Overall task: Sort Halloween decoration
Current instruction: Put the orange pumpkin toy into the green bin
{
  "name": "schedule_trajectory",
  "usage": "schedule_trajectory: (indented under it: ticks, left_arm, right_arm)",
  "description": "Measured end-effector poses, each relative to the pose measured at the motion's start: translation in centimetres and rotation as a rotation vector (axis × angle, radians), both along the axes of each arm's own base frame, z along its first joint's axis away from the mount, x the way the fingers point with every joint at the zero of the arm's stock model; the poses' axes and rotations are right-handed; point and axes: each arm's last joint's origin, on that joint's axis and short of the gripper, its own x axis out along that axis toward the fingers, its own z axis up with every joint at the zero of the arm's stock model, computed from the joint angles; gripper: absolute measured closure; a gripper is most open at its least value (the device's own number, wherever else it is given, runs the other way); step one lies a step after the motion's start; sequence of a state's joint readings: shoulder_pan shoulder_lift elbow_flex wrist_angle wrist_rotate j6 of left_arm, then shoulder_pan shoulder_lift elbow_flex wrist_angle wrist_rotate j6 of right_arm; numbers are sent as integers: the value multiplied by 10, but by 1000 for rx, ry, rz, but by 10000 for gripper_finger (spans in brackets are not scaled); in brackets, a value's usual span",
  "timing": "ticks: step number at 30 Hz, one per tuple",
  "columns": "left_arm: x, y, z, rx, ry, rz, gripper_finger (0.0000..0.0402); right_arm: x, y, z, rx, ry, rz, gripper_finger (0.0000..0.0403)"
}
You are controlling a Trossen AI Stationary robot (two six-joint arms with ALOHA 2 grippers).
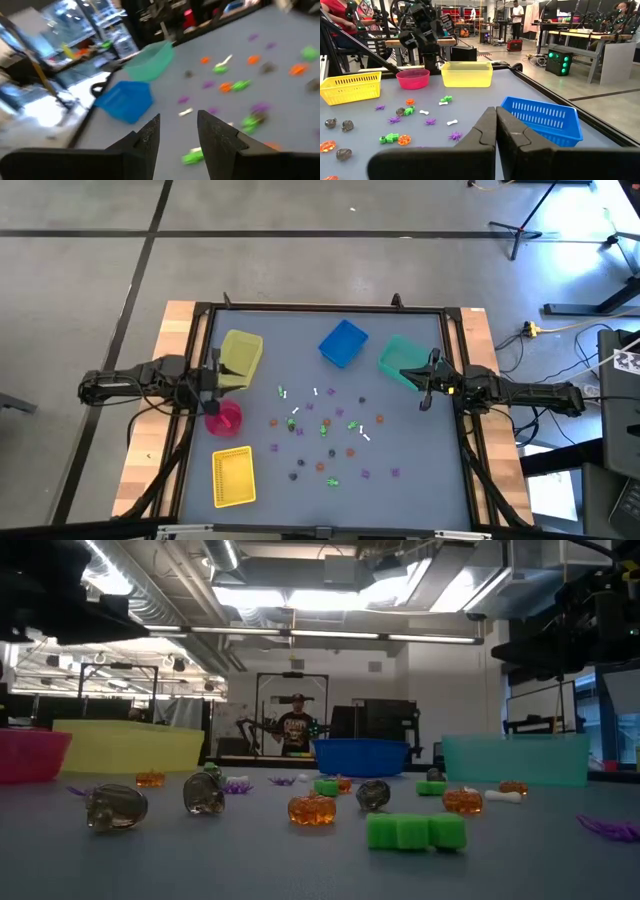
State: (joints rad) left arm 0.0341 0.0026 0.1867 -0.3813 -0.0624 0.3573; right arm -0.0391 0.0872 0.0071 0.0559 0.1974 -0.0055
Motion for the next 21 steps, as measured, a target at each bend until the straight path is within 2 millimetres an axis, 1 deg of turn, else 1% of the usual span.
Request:
schedule_trajectory:
  ticks: [6,11,13,16,21]
  left_arm:
    - [0,-2,0,-262,-14,-29,285]
    - [0,-2,0,-445,-25,6,285]
    - [0,-2,1,-458,-37,16,285]
    - [1,-2,3,-459,-62,15,285]
    - [1,-2,6,-462,-93,12,285]
  right_arm:
    - [0,1,2,3,-17,40,400]
    - [0,2,15,80,-177,75,400]
    - [-1,2,20,110,-233,80,395]
    - [-2,2,27,119,-254,83,368]
    - [-5,3,45,124,-303,104,290]
